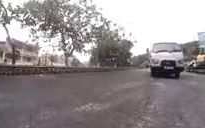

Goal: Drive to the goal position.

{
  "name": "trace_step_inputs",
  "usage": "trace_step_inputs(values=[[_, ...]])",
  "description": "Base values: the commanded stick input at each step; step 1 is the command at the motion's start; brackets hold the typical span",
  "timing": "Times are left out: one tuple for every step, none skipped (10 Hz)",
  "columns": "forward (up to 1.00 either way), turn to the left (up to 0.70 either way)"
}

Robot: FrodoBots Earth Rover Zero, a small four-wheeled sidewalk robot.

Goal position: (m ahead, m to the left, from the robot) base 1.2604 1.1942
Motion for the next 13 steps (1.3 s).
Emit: trace_step_inputs(values=[[0.0,-0.45],[0.0,-0.45],[0.0,-0.45],[0.0,-0.29],[0.0,-0.09],[0.0,0.0],[0.0,0.0],[0.0,0.0],[0.0,0.0],[0.0,0.0],[0.0,0.0],[0.0,0.0],[0.0,0.0]])
